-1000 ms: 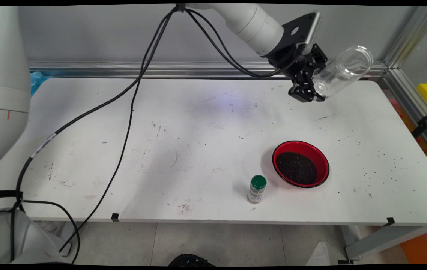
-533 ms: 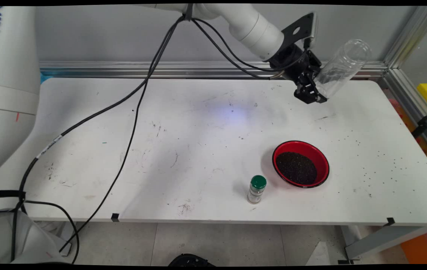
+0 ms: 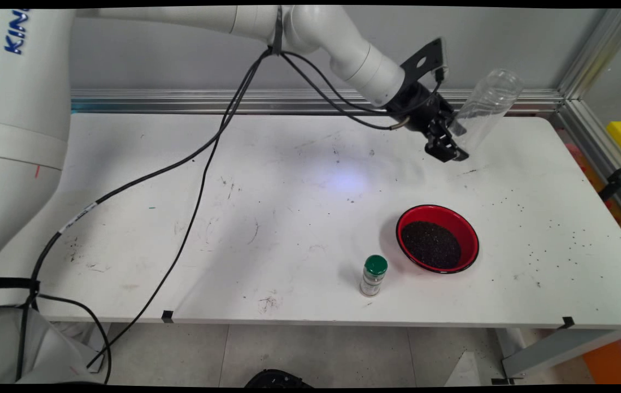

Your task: Place the picked object on the table

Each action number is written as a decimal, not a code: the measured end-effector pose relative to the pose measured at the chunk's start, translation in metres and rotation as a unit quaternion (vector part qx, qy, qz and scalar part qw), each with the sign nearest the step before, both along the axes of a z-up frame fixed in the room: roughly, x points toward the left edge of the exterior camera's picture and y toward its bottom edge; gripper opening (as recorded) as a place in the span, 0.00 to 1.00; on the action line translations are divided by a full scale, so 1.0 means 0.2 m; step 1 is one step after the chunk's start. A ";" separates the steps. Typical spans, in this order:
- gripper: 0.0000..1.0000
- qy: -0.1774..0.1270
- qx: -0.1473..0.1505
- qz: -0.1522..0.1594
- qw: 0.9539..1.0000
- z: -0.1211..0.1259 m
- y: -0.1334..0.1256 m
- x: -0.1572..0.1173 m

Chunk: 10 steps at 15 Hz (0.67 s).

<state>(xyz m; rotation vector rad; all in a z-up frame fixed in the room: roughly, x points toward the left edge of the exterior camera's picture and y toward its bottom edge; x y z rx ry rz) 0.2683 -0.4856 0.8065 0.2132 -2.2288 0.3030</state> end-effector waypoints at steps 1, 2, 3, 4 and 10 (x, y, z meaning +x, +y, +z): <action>0.00 0.001 0.008 0.005 1.000 -0.03 0.00 0.01; 0.00 0.001 0.015 0.008 1.000 -0.06 0.00 0.02; 0.00 0.001 0.023 0.012 1.000 -0.10 0.01 0.03; 0.00 0.001 0.030 0.015 0.999 -0.13 0.01 0.04; 0.00 0.008 0.062 0.035 0.997 -0.28 0.03 0.08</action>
